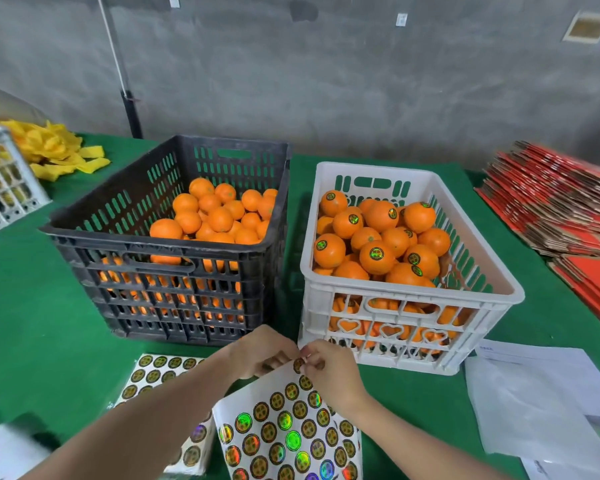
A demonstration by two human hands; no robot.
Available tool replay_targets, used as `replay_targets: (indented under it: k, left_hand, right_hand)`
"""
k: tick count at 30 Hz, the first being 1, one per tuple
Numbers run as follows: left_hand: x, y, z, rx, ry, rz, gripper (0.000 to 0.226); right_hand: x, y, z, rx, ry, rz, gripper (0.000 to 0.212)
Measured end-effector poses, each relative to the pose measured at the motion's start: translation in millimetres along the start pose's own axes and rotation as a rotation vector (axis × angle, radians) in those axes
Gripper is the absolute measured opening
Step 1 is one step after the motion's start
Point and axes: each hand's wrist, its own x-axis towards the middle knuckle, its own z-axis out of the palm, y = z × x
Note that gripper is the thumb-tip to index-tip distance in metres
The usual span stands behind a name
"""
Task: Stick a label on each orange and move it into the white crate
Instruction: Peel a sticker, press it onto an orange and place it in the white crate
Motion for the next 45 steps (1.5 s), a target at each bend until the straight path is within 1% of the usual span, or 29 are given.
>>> replay_targets:
  k: [3,6,8,11,14,16,19,21,24,26,29,32,34,36,38,40,43,45]
  left_hand:
    - [-2,1,-2,-0.074,0.007,-0.020,0.039]
    - [-1,1,-1,-0.143,0.041,-0.032,0.042]
    - [-2,1,1,-0.174,0.050,-0.045,0.044]
    - [-3,4,8,-0.167,0.077,-0.055,0.037]
    - [-5,8,13,-0.032,0.117,-0.024,0.026]
    - [-7,10,13,0.050,0.098,0.007,0.019]
    - [-11,12,8,0.150,0.006,0.023,0.011]
    - [-12,13,2,0.166,-0.055,0.016,0.012]
    - [-8,14,-1,0.176,-0.079,0.035,0.012]
    - [-8,14,1,0.181,-0.070,0.040,0.012]
    - [-7,16,4,0.126,-0.049,0.009,0.021]
    - [-6,16,7,0.096,-0.027,-0.026,0.017]
    - [-6,15,9,0.093,-0.018,-0.043,0.018]
    - [-5,13,9,0.104,-0.018,-0.044,0.014]
    - [-4,12,8,0.111,-0.023,-0.019,0.008]
    - [1,8,6,0.142,-0.008,0.053,0.008]
    - [8,3,7,0.350,0.043,0.213,0.010]
    - [9,0,12,0.494,0.042,0.309,0.025]
  right_hand:
    - [-5,-3,1,0.003,0.057,-0.061,0.022]
    - [-8,-6,1,0.027,0.099,-0.107,0.020]
    - [-8,-6,0,0.017,0.138,-0.142,0.015]
    - [-10,-7,-2,-0.021,0.187,-0.199,0.003]
    - [-13,-6,-1,-0.064,0.200,-0.265,0.009]
    - [-15,-4,-1,-0.087,0.179,-0.277,0.009]
    - [-18,-3,-1,-0.084,0.141,-0.238,0.006]
    - [-18,-3,-3,-0.058,0.151,-0.204,0.005]
    - [-17,-3,-4,-0.060,0.170,-0.180,0.002]
    - [-15,-2,-4,-0.085,0.178,-0.199,0.004]
    - [-15,-3,-4,-0.101,0.203,-0.240,0.004]
    - [-16,-4,-4,-0.107,0.223,-0.303,0.011]
    - [-17,-3,-3,-0.117,0.218,-0.341,0.014]
    - [-17,-3,-2,-0.113,0.200,-0.335,0.014]
    - [-18,-4,-4,-0.102,0.177,-0.321,0.012]
    - [-20,-6,-7,-0.048,0.167,-0.326,0.010]
    - [-22,-14,-18,0.088,0.147,-0.222,0.016]
    - [-22,-25,-26,0.167,0.136,-0.184,0.025]
